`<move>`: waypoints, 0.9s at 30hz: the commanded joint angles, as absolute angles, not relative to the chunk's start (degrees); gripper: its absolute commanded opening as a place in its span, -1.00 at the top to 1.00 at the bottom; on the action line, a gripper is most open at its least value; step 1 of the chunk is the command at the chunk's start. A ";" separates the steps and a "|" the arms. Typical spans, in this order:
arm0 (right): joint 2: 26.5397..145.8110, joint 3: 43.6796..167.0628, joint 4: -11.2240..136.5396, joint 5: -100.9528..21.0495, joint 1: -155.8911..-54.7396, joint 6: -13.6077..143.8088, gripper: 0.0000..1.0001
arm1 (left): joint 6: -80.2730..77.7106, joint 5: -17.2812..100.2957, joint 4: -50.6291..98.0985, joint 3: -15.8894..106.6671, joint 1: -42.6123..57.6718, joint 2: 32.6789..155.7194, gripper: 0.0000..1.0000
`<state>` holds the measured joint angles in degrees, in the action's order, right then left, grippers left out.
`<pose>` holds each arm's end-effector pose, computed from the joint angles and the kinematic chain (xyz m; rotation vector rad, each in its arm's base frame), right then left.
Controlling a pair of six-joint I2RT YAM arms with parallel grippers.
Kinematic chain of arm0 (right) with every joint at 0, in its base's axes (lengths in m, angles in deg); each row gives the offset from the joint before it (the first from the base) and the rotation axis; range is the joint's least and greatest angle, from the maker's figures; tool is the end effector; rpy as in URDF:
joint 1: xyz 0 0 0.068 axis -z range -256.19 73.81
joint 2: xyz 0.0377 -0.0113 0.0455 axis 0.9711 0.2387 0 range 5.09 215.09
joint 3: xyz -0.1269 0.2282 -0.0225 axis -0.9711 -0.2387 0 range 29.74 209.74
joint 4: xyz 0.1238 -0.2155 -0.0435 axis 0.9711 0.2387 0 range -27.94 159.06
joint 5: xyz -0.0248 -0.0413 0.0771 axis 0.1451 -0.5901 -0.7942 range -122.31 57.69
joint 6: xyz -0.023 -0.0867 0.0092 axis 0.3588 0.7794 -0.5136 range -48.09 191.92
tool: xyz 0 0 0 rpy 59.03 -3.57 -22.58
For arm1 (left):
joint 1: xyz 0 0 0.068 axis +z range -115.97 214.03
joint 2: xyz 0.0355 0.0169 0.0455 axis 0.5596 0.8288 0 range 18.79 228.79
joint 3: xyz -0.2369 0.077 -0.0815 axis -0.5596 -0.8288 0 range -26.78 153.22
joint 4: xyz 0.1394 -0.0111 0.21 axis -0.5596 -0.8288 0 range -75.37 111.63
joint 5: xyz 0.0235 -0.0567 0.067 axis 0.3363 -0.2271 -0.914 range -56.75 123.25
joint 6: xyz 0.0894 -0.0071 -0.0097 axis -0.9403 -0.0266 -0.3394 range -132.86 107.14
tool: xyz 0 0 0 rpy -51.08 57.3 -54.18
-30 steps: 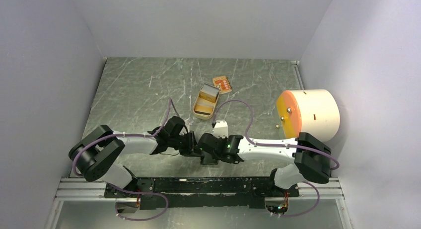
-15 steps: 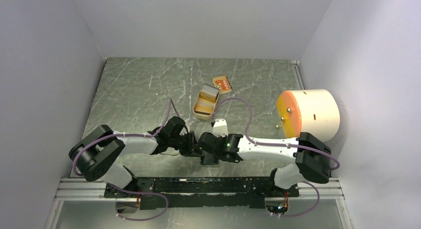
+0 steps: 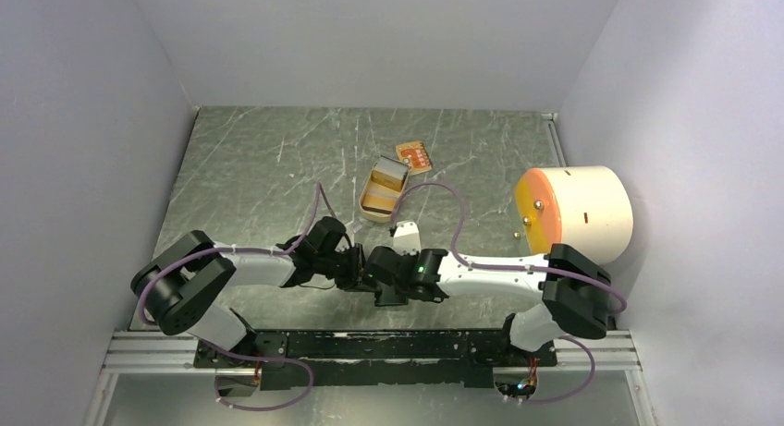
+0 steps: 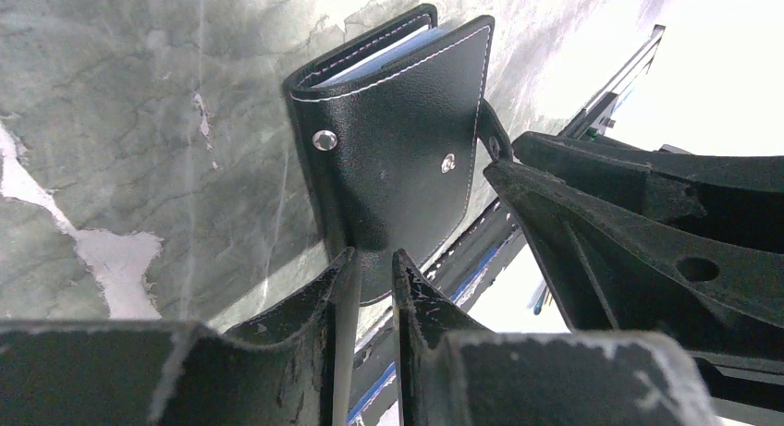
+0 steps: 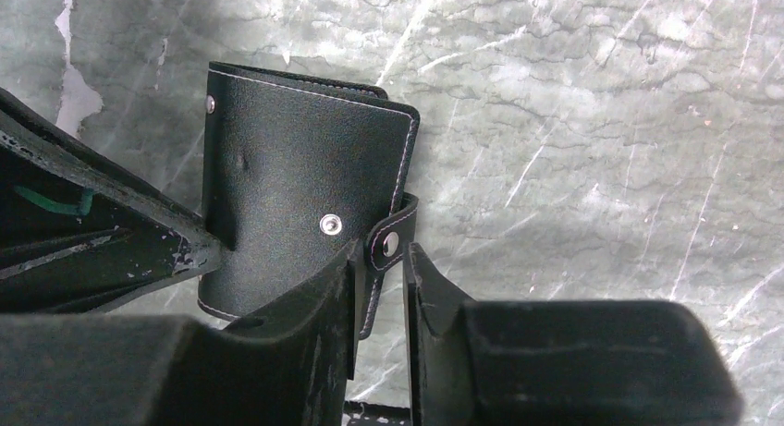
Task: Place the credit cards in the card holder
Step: Close the card holder at the center of the board.
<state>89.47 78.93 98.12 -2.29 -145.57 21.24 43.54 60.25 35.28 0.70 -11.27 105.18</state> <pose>0.1321 0.2368 0.1426 -0.3004 2.5142 0.0232 0.1706 -0.2243 0.0919 0.0044 2.7248 -1.2765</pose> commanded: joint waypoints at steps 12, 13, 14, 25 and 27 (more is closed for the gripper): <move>88.67 78.91 92.81 -3.40 -145.53 23.77 1.00 | 43.12 60.22 36.67 1.90 -12.05 105.19 0.50; 88.40 78.18 90.76 -4.66 -145.53 24.50 1.00 | 43.13 60.18 36.66 1.96 -12.04 105.24 0.50; 88.15 77.17 88.67 -5.31 -145.58 25.21 1.00 | 43.13 60.17 36.73 1.92 -12.03 105.26 0.51; 87.75 75.41 85.88 -7.02 -144.76 25.42 1.00 | 42.99 60.86 37.36 2.68 -12.22 106.83 0.50; 88.24 75.55 86.45 -7.00 -144.46 25.36 1.00 | 42.95 60.86 37.36 2.75 -12.25 107.01 0.50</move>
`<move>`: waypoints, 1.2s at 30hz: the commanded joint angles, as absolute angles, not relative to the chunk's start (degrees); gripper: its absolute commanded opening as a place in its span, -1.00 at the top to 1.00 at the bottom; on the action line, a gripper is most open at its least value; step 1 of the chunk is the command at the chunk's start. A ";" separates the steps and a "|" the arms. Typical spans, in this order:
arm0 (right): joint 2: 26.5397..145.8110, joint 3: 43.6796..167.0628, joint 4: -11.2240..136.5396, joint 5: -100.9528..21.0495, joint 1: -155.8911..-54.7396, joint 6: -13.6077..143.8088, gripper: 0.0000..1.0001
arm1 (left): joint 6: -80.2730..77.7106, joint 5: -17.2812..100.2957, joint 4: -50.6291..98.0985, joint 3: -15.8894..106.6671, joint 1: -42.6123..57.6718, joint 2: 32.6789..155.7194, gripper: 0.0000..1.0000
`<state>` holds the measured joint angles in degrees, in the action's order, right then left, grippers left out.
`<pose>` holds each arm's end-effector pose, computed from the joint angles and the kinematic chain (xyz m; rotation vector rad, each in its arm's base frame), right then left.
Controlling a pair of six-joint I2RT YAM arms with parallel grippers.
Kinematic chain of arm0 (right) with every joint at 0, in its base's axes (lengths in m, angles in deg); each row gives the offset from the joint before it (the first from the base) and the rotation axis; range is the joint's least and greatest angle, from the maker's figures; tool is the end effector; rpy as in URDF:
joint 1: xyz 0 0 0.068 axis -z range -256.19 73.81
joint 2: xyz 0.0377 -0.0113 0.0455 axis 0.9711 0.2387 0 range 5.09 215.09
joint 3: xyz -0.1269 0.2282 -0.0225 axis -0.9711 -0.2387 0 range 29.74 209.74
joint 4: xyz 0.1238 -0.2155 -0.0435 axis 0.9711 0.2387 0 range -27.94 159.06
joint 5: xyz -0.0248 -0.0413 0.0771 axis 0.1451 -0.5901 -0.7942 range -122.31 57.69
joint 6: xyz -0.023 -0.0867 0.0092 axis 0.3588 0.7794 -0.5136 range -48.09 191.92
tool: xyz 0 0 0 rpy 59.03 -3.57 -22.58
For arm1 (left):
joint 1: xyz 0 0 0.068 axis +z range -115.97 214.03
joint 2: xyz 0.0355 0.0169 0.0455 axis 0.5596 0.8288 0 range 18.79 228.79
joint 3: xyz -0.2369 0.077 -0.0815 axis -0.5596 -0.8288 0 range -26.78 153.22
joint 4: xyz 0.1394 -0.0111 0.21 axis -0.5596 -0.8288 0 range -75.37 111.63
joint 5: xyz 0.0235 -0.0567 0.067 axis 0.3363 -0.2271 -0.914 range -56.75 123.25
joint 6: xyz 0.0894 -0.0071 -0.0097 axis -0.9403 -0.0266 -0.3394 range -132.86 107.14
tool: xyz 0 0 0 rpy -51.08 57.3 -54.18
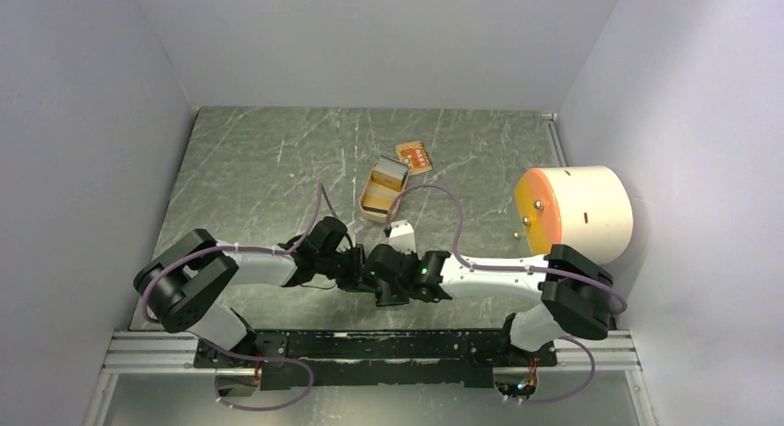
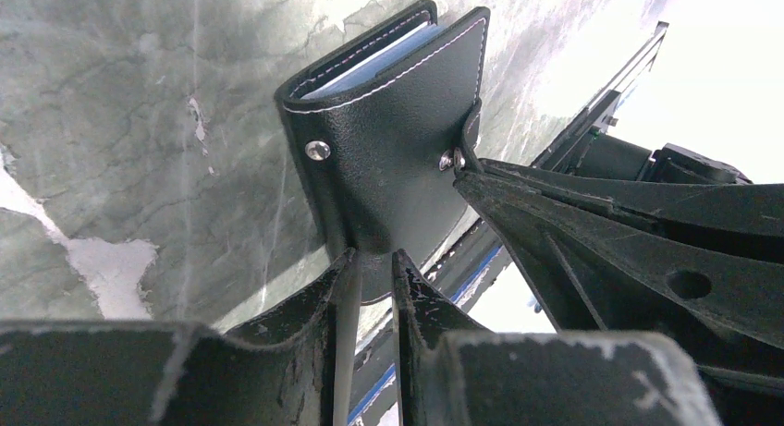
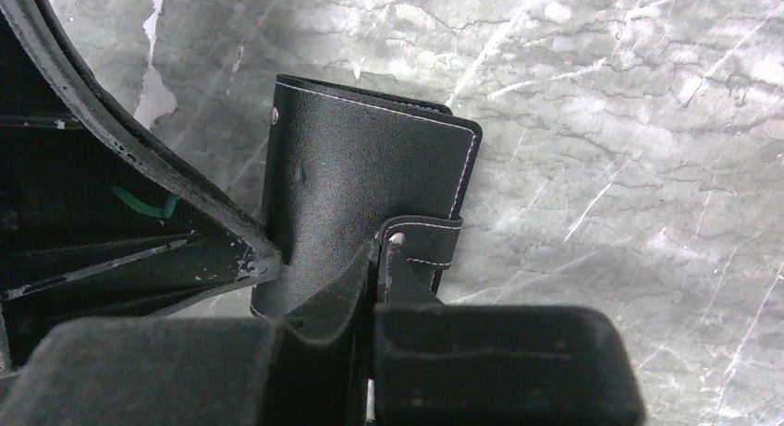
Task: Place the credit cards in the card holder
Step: Close the card holder at the center of the board.
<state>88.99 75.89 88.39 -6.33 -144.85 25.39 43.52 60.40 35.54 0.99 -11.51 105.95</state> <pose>0.1347 0.2477 0.1367 -0.3520 2.4968 0.1782 0.1706 -0.2262 0.0904 0.0106 2.7311 -1.2775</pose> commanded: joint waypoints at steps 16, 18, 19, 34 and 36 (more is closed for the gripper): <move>91.91 77.45 89.12 -10.04 -144.22 25.73 1.00 | 43.23 60.57 37.33 2.48 -12.46 106.94 0.50; 92.25 77.47 88.88 -10.38 -144.28 25.98 1.00 | 43.21 60.53 37.19 2.49 -12.46 106.86 0.50; 92.32 77.37 88.42 -10.73 -144.22 26.25 1.00 | 43.21 60.44 37.19 2.55 -12.46 106.86 0.50; 95.59 82.35 91.30 -9.98 -144.24 29.26 0.72 | 43.10 60.44 37.17 2.61 -12.47 107.05 0.50; 94.11 82.26 92.05 -9.20 -144.22 29.03 0.67 | 43.15 60.43 37.23 2.50 -12.46 106.95 0.50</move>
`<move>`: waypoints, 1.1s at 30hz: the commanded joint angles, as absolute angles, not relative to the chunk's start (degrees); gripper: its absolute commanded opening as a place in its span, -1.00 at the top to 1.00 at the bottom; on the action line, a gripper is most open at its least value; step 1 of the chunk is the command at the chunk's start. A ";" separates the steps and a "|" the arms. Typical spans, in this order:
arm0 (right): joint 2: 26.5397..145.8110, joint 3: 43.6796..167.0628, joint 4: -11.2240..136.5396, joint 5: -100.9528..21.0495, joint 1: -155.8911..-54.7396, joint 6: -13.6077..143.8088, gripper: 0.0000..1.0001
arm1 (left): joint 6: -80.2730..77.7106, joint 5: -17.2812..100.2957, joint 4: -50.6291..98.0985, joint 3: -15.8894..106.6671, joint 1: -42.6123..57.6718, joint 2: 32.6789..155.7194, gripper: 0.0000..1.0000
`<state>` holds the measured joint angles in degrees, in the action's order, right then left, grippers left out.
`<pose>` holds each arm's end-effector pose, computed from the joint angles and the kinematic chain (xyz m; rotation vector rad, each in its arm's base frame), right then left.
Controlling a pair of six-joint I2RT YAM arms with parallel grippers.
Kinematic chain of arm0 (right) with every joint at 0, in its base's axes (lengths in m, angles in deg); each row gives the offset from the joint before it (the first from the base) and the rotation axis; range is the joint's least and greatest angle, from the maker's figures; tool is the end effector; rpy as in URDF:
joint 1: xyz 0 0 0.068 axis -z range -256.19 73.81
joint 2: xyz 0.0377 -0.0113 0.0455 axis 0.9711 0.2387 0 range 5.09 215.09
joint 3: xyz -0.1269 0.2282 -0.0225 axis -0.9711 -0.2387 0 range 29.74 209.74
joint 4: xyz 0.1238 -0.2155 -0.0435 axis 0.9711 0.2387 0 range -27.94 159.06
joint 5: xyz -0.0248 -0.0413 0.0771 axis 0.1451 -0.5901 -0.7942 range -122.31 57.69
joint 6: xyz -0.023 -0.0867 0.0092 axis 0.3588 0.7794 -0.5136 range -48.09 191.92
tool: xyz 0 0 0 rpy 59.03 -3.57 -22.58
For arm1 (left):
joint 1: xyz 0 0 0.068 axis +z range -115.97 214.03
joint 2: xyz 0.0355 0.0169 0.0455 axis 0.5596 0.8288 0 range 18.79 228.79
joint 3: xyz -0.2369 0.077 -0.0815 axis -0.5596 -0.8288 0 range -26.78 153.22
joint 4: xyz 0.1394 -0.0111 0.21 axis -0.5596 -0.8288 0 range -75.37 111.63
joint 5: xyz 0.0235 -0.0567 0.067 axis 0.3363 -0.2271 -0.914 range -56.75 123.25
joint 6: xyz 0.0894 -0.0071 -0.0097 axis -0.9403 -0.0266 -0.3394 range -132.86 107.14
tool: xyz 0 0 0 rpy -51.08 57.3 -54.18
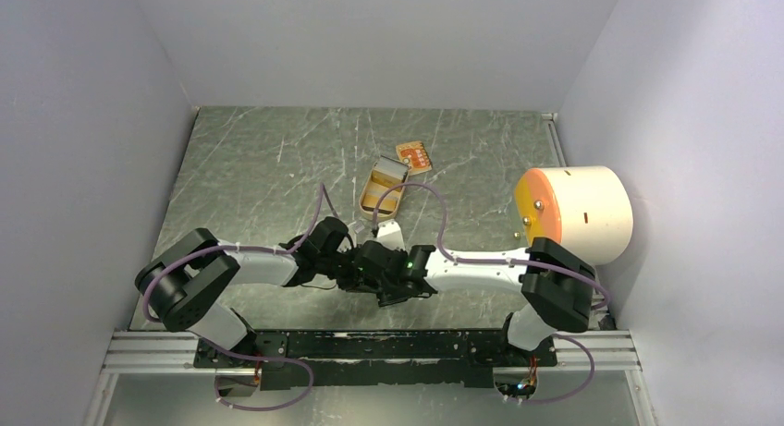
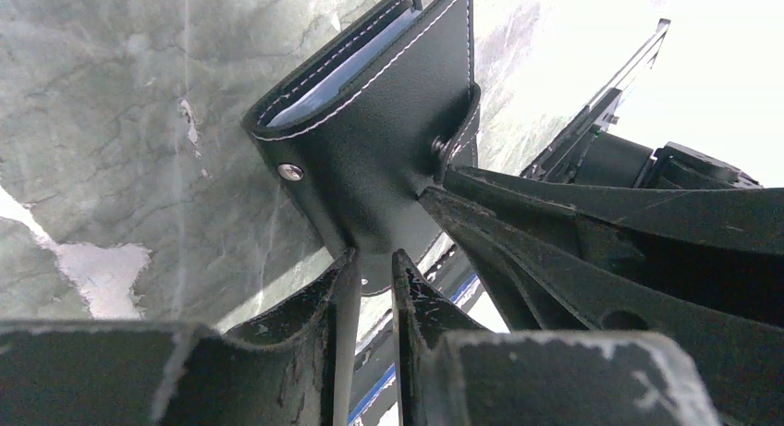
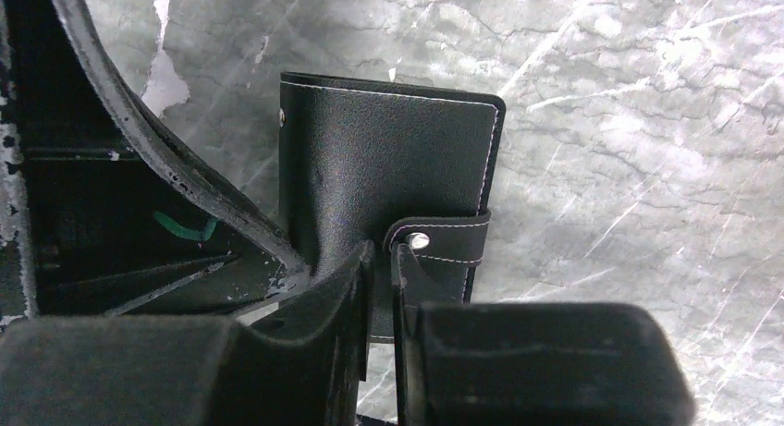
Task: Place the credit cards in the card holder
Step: Close the card holder at the center of the board.
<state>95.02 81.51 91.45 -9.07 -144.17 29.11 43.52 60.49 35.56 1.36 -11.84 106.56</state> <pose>0.1412 0.2645 0.1315 -0.4608 2.5487 0.1207 0.1702 -0.2284 0.0894 0.0180 2.7376 -1.2778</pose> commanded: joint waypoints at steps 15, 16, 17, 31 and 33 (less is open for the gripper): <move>90.58 84.26 96.10 -6.26 -144.23 31.46 0.68 | 43.19 60.27 37.26 2.15 -12.55 106.84 0.50; 90.27 83.96 95.86 -6.27 -144.15 31.52 0.60 | 43.21 60.27 37.27 2.20 -12.56 106.83 0.50; 90.16 83.82 95.85 -6.18 -144.20 31.49 0.55 | 43.28 60.28 37.32 2.14 -12.62 106.86 0.50; 93.82 84.23 97.07 -2.24 -144.24 32.42 0.46 | 43.45 59.86 36.57 2.51 -12.62 106.55 0.50; 93.91 83.85 96.70 -2.39 -144.24 32.39 0.47 | 43.56 59.98 36.87 2.40 -12.55 106.72 0.50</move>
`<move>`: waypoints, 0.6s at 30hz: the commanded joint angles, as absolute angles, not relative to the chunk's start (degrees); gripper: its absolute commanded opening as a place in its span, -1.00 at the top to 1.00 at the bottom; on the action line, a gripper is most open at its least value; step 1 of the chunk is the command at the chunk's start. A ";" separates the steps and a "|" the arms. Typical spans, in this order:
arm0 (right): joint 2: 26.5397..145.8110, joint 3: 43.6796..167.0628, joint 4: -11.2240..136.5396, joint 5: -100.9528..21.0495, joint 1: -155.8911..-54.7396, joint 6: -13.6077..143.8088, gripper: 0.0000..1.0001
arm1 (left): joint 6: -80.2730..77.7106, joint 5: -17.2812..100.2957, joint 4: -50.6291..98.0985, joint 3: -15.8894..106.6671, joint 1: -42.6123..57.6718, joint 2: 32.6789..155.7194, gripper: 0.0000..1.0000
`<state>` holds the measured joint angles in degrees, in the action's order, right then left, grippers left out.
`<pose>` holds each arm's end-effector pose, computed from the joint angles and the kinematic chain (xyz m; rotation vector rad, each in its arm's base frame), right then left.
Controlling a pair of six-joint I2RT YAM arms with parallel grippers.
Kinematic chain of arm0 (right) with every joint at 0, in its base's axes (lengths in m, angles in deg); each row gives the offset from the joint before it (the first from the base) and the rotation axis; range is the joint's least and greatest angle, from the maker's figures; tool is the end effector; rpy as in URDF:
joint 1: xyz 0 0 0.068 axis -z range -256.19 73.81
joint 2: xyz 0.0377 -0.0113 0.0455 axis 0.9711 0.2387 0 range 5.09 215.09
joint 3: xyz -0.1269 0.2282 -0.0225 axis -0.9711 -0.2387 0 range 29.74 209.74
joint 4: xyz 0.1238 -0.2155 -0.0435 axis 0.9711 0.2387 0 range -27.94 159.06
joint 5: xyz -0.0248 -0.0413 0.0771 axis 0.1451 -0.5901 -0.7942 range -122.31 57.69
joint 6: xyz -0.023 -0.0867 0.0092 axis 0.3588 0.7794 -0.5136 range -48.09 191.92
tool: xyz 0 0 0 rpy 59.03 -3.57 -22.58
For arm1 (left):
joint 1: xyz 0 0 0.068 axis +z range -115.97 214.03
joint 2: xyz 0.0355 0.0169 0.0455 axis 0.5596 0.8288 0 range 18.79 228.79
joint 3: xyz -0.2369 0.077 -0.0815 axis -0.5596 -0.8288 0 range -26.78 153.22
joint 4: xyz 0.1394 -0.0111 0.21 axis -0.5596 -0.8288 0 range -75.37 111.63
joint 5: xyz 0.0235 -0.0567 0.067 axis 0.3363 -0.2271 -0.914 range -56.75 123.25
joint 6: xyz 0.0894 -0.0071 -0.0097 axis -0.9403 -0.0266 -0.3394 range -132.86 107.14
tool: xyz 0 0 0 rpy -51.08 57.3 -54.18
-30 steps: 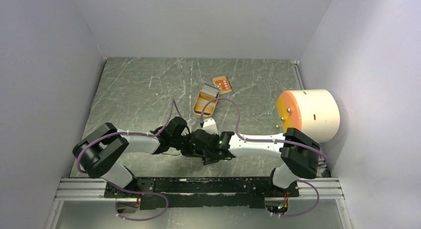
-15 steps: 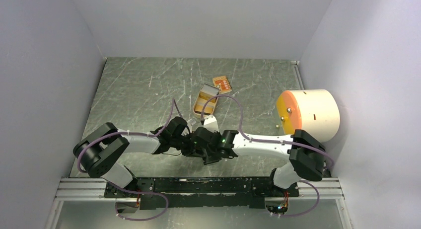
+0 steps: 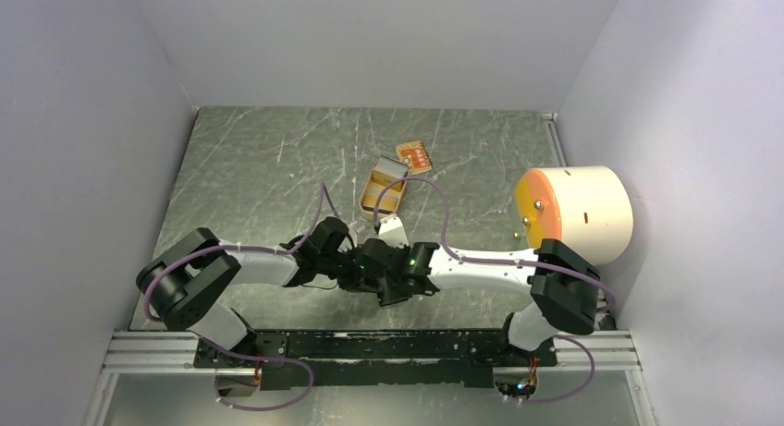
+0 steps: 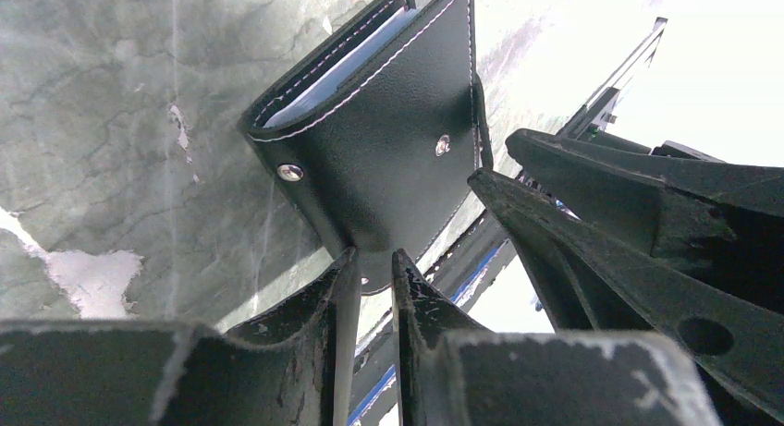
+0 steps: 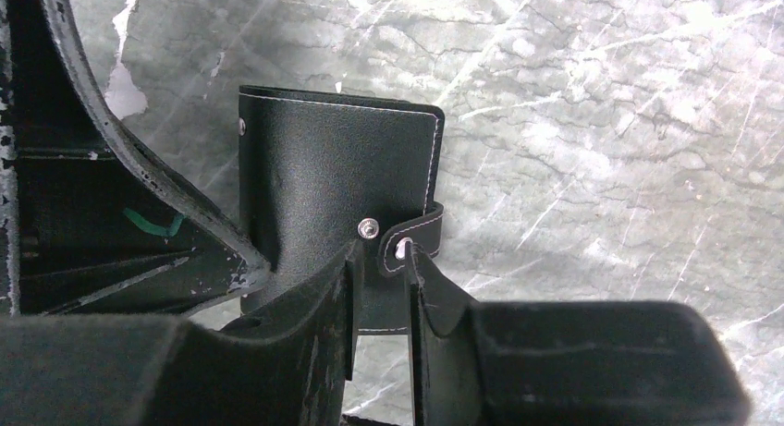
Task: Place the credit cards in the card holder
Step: Close the card holder at the center of the board.
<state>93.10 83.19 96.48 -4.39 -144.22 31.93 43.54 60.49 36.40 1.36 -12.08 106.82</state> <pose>0.1438 0.2557 0.1467 -0.5012 2.4906 0.0104 0.1703 -0.2301 0.0897 0.0270 2.7285 -1.2863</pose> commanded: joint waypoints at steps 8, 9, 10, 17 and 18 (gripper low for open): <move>94.06 83.23 96.69 -1.77 -144.27 31.72 0.62 | 43.59 59.96 36.84 2.56 -12.68 106.90 0.51; 94.20 83.37 96.97 -1.51 -144.22 31.59 0.62 | 43.57 60.01 36.84 2.64 -12.65 107.01 0.50; 94.29 83.55 97.31 -1.26 -144.18 31.42 0.63 | 43.54 60.08 36.90 2.73 -12.64 107.14 0.50; 94.49 83.61 97.72 -1.26 -144.25 31.23 0.62 | 43.70 60.27 37.58 2.44 -12.65 107.54 0.50; 94.56 83.61 97.79 -1.22 -144.24 31.16 0.63 | 43.61 60.30 37.47 2.48 -12.65 107.55 0.51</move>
<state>94.09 83.19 97.00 -2.90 -144.22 31.95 43.56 60.49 36.42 1.38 -12.10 106.84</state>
